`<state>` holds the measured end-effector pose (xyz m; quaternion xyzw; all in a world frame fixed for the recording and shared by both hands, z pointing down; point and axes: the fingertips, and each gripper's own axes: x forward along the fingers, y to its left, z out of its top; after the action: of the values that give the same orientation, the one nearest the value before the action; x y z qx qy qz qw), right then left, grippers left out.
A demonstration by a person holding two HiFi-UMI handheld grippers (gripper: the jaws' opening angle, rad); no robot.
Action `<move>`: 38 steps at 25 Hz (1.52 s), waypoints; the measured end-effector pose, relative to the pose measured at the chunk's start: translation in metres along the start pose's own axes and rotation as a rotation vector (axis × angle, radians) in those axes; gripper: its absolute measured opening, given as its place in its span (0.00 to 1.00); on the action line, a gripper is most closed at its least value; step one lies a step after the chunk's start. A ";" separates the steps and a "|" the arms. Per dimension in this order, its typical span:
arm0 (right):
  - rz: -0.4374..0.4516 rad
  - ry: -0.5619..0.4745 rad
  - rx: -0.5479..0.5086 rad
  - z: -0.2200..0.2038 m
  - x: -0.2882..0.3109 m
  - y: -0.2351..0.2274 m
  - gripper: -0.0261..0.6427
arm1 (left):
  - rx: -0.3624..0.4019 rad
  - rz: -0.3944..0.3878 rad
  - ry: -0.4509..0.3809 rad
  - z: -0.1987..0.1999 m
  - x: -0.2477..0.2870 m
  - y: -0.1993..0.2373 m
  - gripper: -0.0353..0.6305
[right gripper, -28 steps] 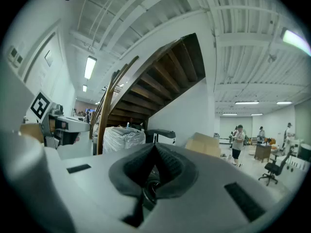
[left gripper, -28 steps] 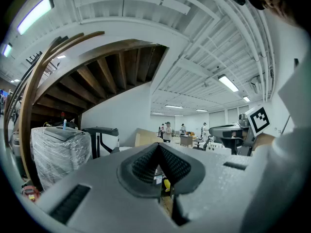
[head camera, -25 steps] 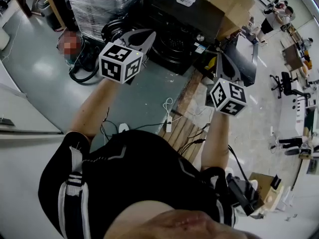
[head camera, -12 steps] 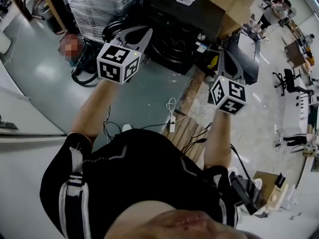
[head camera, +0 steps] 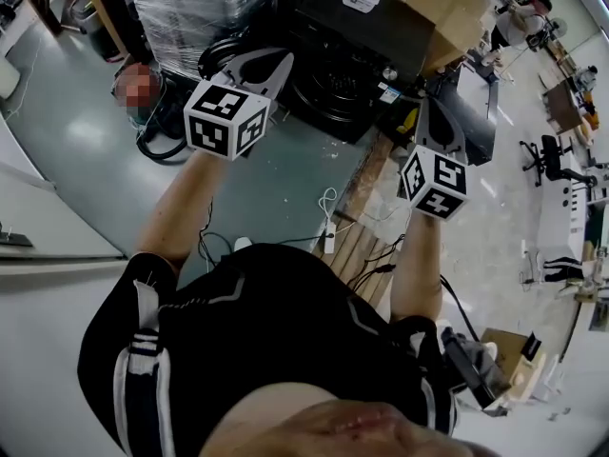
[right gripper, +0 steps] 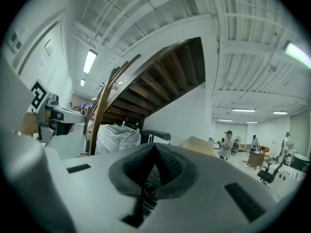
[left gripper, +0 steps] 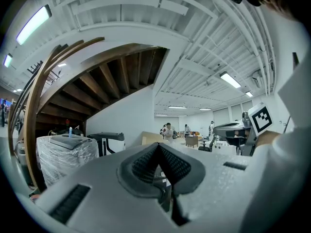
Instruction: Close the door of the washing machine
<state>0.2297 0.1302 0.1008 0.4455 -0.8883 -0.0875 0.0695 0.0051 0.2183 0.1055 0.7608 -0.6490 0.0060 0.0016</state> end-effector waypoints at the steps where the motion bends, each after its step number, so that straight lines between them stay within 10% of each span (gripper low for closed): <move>1: 0.006 0.004 0.012 0.000 0.002 0.001 0.05 | -0.002 0.000 -0.002 0.000 0.000 0.003 0.06; 38: 0.116 0.009 0.052 -0.001 0.153 0.100 0.05 | -0.030 -0.012 -0.006 -0.040 0.040 0.152 0.06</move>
<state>0.0608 0.0660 0.1305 0.3955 -0.9141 -0.0583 0.0671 -0.1393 0.1547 0.1452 0.7645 -0.6445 -0.0057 0.0110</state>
